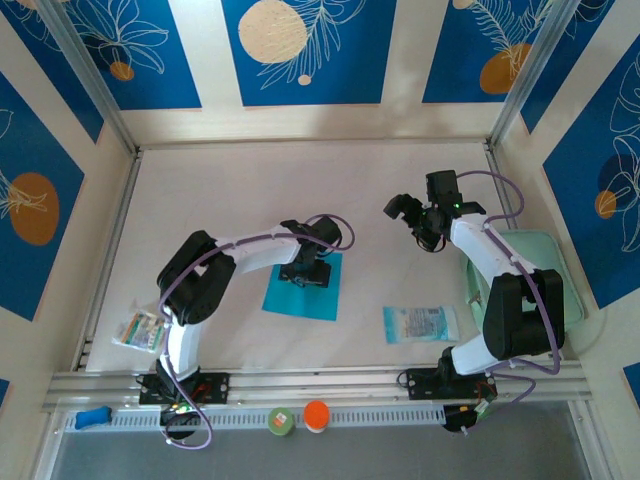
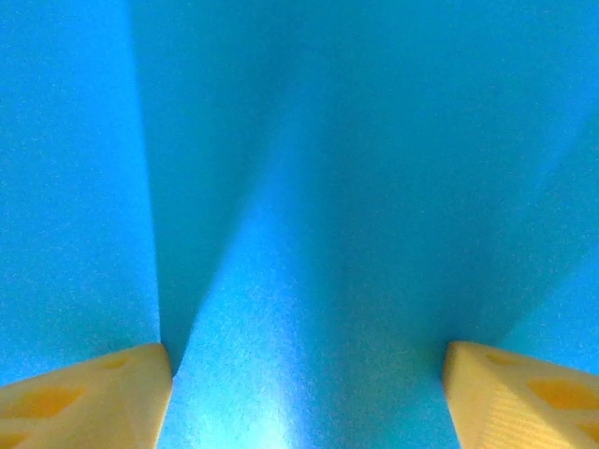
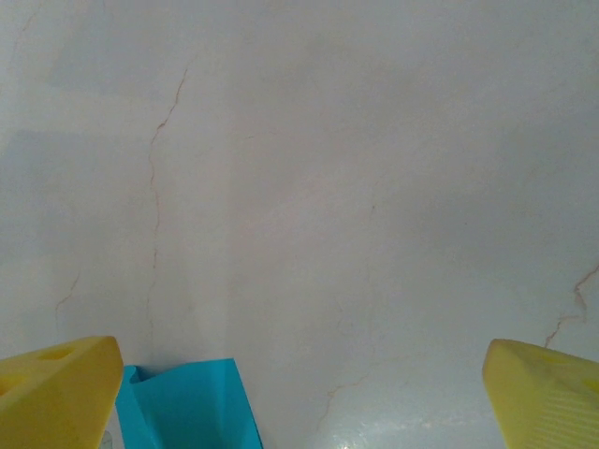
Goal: Fold a paper plane with a square sheet of paper (pick it up from the middle)
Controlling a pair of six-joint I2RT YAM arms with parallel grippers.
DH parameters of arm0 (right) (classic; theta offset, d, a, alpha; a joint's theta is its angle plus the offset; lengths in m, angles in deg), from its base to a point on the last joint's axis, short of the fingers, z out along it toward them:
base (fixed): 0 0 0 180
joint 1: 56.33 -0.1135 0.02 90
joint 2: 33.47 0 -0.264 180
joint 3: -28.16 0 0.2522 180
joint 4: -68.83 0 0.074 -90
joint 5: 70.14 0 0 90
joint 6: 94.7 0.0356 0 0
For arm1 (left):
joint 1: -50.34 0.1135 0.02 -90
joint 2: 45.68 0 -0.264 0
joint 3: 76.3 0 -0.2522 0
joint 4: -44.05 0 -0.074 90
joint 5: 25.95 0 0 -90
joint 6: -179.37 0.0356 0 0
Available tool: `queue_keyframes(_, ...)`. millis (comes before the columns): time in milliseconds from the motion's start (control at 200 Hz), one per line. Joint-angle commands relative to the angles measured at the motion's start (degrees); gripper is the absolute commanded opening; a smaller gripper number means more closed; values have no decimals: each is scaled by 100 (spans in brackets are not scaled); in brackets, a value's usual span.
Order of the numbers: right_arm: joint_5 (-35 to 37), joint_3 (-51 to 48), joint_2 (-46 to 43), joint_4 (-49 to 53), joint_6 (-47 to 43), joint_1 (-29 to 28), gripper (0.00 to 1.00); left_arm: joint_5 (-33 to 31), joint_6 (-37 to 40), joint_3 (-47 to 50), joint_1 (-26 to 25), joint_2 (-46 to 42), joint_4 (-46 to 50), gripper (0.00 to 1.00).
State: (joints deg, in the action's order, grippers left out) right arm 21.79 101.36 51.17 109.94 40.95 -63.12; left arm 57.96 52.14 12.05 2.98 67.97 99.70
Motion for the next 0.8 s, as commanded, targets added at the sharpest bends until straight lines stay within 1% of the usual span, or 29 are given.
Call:
queue_keyframes(0,-77,39,11,-40,76,-26,99,-74,-59,231,38,117,151,68)
queue_keyframes(105,-5,50,-6,-17,93,-28,99,-54,-101,241,50,-111,136,51)
queue_keyframes(190,35,42,-35,-2,110,-24,99,149,-142,348,51,-367,-50,38)
queue_keyframes(250,31,33,-43,-19,109,-20,99,315,-133,392,51,-549,-171,31)
queue_keyframes(340,26,24,-33,-51,115,-20,99,721,-52,397,77,-837,-423,24)
queue_keyframes(380,38,2,-42,-75,120,-17,99,984,-49,439,116,-971,-626,22)
queue_keyframes(435,59,-40,-57,-127,121,-24,100,1611,-97,550,224,-1129,-1055,21)
queue_keyframes(500,68,-92,-92,-188,130,-18,100,2367,-327,716,366,-1258,-1660,19)
queue_keyframes(585,38,-143,-123,-278,137,-17,99,3071,-720,1072,520,-1367,-2614,18)
queue_keyframes(685,-43,-178,-154,-351,133,-30,100,3451,-1079,1360,693,-1305,-3490,18)
queue_keyframes(795,-180,-203,-157,-419,105,-51,100,3629,-1302,1486,877,-1120,-3905,18)
